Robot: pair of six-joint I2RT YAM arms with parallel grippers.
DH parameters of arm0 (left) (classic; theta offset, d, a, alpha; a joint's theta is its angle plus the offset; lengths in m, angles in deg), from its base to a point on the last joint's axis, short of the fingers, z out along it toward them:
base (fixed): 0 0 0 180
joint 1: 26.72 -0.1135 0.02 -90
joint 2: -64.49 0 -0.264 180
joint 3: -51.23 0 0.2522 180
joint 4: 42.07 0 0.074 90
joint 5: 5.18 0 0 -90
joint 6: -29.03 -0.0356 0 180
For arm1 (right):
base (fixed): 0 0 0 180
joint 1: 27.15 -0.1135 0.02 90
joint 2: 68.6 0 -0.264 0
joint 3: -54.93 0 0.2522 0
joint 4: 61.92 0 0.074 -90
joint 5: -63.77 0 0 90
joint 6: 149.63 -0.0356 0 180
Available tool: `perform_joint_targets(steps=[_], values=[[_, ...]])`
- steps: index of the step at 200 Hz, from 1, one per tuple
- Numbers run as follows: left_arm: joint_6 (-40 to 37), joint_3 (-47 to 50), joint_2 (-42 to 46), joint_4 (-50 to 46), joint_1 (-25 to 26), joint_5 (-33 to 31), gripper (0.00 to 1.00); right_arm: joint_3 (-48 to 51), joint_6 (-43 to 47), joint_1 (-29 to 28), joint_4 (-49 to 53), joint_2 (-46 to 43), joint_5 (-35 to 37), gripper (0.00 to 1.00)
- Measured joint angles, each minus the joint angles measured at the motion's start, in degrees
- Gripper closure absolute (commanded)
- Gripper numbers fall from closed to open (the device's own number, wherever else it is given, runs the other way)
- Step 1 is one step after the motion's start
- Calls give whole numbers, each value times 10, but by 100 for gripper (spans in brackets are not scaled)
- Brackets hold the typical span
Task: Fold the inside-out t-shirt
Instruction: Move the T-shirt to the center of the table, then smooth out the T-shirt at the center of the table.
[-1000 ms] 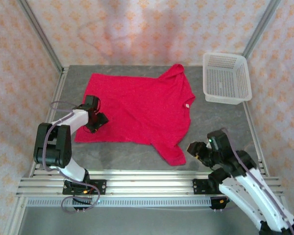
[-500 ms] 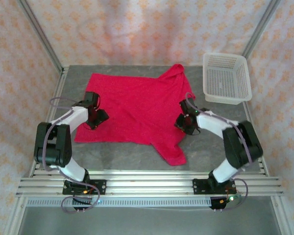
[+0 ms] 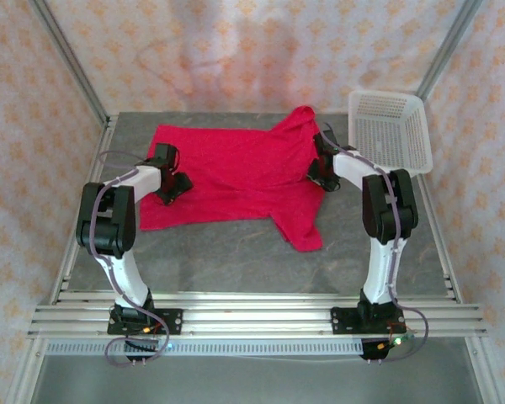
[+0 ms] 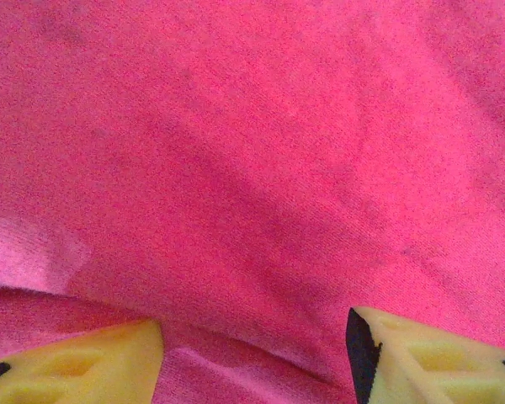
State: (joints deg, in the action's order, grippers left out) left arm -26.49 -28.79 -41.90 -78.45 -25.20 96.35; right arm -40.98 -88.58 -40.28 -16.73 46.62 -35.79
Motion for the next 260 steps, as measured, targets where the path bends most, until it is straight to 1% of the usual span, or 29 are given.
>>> perform_joint_targets(steps=[17, 31, 47, 61, 74, 89, 104, 127, 166, 214, 260], values=[[-1, 15, 21, -10, 3, 0, 38, 27, 17, -14, 17, -51, 8, 61], [-1, 33, 56, -25, 4, 0, 38, 72, 25, -50, 28, -127, 14, 63], [-1, 51, 106, -42, 4, 0, 37, 135, 26, -125, 26, -229, 14, 63], [-1, 66, 146, -51, 4, 0, 37, 192, 19, -208, 12, -301, 10, 61], [-1, 80, 174, -54, 4, 0, 37, 234, 10, -266, 0, -329, 7, 58], [-1, 91, 191, -59, 4, 0, 37, 273, -2, -299, -11, -326, 7, 56], [-1, 98, 193, -66, 4, 0, 37, 294, -8, -312, -11, -306, 8, 53], [-1, 103, 193, -73, 4, 0, 37, 299, -14, -315, -19, -285, 13, 49], [-1, 106, 193, -76, 4, 0, 37, 298, -19, -316, -41, -270, 14, 49], [-1, 116, 193, -76, 4, 0, 37, 296, -25, -334, -51, -265, 1, 48], [-1, 119, 193, -76, 4, 0, 37, 280, -22, -336, -53, -214, 6, 47]])
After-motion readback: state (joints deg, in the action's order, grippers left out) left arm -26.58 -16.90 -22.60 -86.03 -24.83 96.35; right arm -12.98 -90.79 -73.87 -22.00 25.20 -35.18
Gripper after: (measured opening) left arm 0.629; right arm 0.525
